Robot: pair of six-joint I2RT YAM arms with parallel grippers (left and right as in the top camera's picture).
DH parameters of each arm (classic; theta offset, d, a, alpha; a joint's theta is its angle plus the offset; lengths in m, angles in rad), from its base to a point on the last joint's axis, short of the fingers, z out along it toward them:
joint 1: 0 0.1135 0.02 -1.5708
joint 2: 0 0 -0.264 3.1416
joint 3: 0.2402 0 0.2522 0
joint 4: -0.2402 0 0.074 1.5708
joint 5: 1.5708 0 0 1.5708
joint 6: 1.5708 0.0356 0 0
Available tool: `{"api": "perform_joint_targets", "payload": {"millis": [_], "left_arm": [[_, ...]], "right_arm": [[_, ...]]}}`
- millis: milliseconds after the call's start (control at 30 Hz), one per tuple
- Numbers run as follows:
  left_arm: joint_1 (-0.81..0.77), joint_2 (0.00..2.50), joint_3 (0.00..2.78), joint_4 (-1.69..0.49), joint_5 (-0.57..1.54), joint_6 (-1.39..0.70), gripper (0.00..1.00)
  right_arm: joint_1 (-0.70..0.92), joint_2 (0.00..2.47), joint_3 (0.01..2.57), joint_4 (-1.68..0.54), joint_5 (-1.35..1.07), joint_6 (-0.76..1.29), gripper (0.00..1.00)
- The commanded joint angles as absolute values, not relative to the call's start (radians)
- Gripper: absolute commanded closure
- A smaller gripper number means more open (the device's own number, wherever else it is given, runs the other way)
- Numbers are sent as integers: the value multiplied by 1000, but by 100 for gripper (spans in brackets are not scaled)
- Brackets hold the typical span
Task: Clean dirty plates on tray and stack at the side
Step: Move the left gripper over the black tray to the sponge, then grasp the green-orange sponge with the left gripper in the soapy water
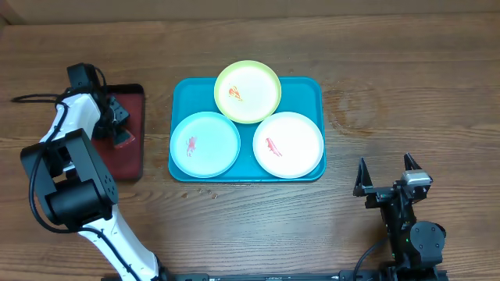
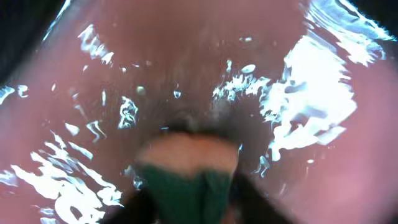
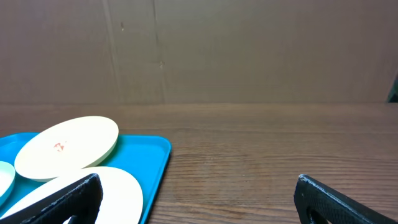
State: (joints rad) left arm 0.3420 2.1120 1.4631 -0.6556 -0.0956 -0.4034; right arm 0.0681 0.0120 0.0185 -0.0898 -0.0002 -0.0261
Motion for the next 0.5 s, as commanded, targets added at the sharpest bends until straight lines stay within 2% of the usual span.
{"api": "perform_joint_targets", "payload": {"millis": [0, 167, 300, 333, 400, 467], "left_arm": [[339, 2148, 1462, -728, -36, -389, 0], [337, 2148, 1462, -848, 89, -388, 0], [336, 2148, 1462, -885, 93, -388, 31], [336, 2148, 1462, -884, 89, -388, 42], [339, 2148, 1462, -881, 75, -389, 75], [342, 2148, 1462, -878, 60, -389, 92]], "right_arm": [[75, 3, 8, -84, -1, -27, 0], [75, 3, 8, -84, -1, -27, 0], [75, 3, 8, -84, -1, -27, 0], [75, 3, 8, -84, -1, -27, 0], [75, 3, 8, -84, -1, -27, 0], [75, 3, 8, -84, -1, -27, 0]]}}
